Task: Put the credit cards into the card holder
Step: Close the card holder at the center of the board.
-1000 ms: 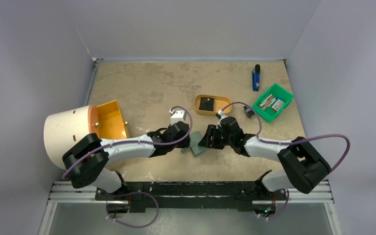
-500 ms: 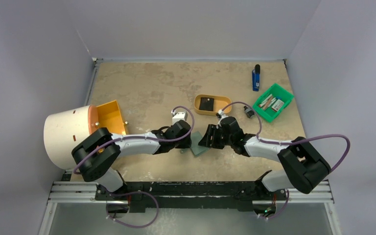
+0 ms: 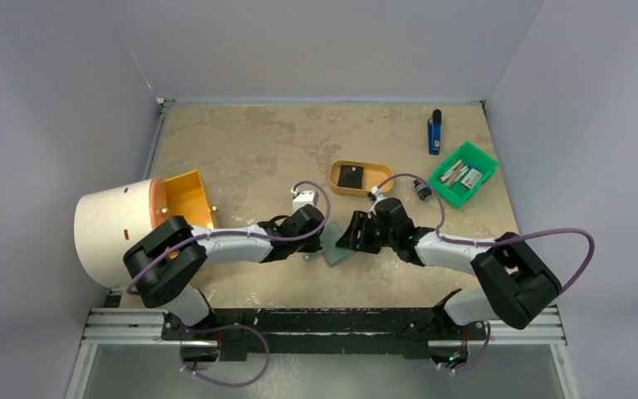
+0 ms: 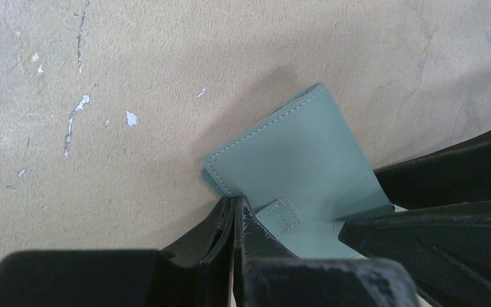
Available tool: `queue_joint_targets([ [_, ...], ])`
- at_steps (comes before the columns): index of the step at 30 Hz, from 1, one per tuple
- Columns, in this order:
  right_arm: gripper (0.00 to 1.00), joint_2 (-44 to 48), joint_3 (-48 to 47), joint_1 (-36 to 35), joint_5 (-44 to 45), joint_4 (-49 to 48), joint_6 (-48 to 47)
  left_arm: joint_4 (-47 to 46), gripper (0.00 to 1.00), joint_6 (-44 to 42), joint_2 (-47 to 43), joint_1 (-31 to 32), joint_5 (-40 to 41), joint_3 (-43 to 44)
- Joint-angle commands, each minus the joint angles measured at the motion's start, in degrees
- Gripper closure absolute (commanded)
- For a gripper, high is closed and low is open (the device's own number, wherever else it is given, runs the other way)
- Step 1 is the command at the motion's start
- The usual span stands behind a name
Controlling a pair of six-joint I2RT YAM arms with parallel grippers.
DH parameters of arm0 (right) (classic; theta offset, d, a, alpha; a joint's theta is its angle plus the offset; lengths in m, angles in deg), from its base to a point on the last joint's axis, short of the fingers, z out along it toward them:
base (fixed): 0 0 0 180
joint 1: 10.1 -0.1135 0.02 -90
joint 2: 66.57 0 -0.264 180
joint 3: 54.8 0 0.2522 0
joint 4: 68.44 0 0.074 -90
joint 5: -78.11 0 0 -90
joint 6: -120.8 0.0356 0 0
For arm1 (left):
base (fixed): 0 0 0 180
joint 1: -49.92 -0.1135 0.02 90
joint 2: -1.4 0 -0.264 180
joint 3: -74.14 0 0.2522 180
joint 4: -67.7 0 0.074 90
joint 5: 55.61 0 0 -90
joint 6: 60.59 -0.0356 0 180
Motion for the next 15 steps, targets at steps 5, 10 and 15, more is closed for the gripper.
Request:
queue_joint_targets([
  [5,0.41,-1.9,2.3,1.6,-7.1,-2.9,1.7,-1.2,1.0,-0.7,3.3,-0.1,2.4,-3.1],
  [10,0.43,-4.1,2.2,3.0,-11.1,-5.6,1.2,-1.2,1.0,-0.4,4.0,-0.2,2.0,-3.7],
  [15,0.48,-6.2,1.1,3.1,-13.0,-5.7,-0.2,-3.3,1.0,-0.5,4.2,-0.2,2.0,-3.6],
])
